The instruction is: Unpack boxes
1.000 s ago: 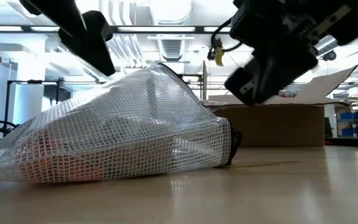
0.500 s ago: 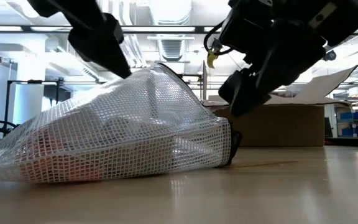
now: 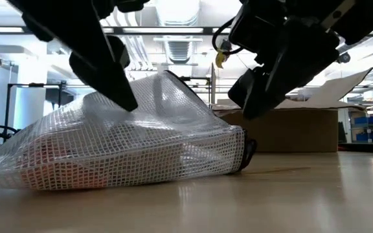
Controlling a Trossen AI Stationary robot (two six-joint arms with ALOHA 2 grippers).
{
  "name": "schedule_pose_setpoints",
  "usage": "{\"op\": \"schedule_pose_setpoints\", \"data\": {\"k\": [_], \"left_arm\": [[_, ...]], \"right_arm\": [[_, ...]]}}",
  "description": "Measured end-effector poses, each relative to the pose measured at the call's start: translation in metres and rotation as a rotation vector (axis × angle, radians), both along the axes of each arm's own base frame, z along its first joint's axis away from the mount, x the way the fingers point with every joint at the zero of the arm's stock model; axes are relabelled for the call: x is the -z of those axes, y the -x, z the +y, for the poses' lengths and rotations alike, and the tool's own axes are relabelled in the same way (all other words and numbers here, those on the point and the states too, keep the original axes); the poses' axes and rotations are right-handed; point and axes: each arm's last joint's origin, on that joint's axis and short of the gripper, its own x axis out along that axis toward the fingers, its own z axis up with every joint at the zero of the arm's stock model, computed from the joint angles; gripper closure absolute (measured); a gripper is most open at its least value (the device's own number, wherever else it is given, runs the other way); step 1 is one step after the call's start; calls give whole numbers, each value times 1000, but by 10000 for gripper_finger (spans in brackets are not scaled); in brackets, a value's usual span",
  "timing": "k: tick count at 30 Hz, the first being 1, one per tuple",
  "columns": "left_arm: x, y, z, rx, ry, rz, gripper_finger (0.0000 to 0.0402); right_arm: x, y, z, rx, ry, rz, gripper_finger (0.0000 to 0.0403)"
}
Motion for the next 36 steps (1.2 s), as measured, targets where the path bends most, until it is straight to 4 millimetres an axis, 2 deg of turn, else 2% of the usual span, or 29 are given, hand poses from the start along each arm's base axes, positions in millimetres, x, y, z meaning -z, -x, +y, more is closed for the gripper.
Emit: {"op": "schedule_pose_setpoints", "data": {"k": [15, 23, 26, 32, 36], "left_arm": [[12, 15, 9, -50, -77, 179, 49], [10, 18, 11, -55, -83, 195, 49], [6, 18, 11, -55, -74, 181, 49], [3, 19, 12, -55, -69, 173, 49], [2, 19, 12, -59, -64, 170, 49]], "right_arm": [[0, 0, 0, 2, 1, -1, 258], [-5, -5, -1, 55, 40, -36, 265], [-6, -15, 1, 62, 43, -46, 264], [9, -40, 13, 40, 39, 13, 271], [9, -51, 17, 26, 28, 39, 278]]}}
